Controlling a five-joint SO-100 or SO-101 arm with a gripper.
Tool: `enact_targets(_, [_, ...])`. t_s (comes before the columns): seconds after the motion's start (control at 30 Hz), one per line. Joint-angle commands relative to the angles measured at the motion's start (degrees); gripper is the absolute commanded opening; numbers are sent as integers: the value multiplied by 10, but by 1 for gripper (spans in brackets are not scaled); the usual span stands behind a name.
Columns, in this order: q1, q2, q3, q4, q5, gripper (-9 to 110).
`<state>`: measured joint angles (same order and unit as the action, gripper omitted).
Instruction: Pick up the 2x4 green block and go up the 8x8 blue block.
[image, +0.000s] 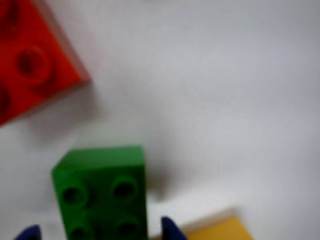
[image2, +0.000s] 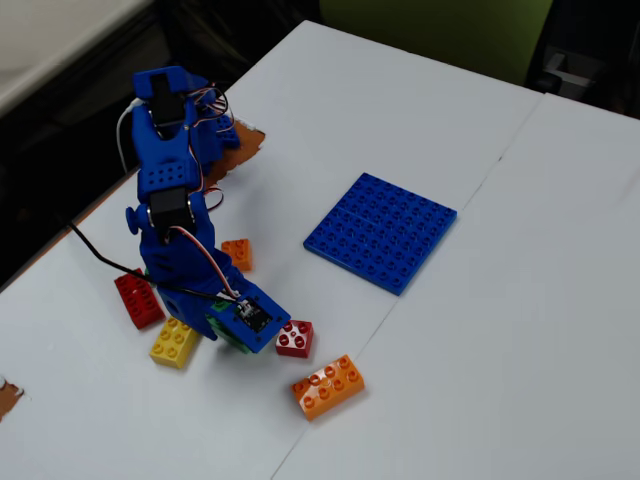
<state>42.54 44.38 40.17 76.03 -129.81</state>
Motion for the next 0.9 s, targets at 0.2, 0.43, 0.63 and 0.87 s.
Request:
enact_targets(0.2, [-12,0,-25,-11,36,7])
enact_targets(0.43, [-26,49,0,11,44,2])
enact_targets(0.63, [-52,181,18,133,43,1])
enact_targets(0.87, [-112,365,40,241,48,1])
